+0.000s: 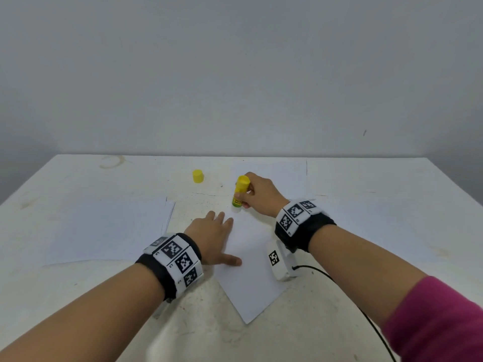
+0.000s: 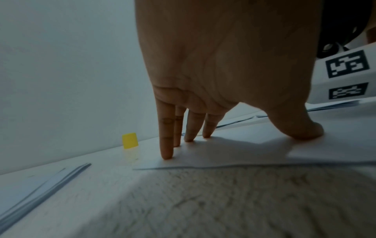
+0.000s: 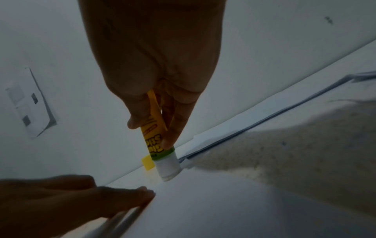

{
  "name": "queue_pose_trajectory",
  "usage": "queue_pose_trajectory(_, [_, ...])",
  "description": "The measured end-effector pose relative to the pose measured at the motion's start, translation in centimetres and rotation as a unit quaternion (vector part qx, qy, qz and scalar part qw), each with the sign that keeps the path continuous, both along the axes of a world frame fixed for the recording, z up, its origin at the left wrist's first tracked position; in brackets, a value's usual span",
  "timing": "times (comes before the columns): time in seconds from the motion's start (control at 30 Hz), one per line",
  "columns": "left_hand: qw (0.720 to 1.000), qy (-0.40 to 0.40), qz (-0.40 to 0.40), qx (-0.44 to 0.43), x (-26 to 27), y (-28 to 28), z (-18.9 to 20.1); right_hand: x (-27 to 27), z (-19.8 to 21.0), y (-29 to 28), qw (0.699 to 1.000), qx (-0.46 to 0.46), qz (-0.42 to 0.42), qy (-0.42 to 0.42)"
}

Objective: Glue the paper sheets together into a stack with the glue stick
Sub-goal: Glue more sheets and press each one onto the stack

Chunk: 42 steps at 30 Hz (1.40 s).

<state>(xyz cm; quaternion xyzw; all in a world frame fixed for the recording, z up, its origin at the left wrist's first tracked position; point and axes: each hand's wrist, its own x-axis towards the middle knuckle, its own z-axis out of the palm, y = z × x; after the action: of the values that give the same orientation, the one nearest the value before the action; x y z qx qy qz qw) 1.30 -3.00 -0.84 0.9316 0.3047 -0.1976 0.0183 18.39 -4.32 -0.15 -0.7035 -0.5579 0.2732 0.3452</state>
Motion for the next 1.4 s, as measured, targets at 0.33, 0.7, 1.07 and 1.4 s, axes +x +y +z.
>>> queue_pose_trajectory(0.33, [1.000,-0.008,0.003,-0.022,0.0,1.0,0.7,1.6,0.7,-5.0,0.989,-0.043,0.100,-0.099])
queue_pose_trajectory(0.7, [0.998,0.007,-0.029,0.049,0.0,1.1,0.4,3.7,1.9,-11.6,0.976,-0.086,0.181,-0.083])
queue_pose_trajectory(1.07, [0.983,-0.011,-0.168,-0.073,0.1,0.0,0.4,5.4,3.0,-11.4,0.984,-0.065,0.097,0.137])
queue_pose_trajectory(1.4, [0.989,-0.038,-0.127,-0.064,0.3,-0.4,0.3,5.6,1.2,-6.8,0.989,0.018,-0.080,0.121])
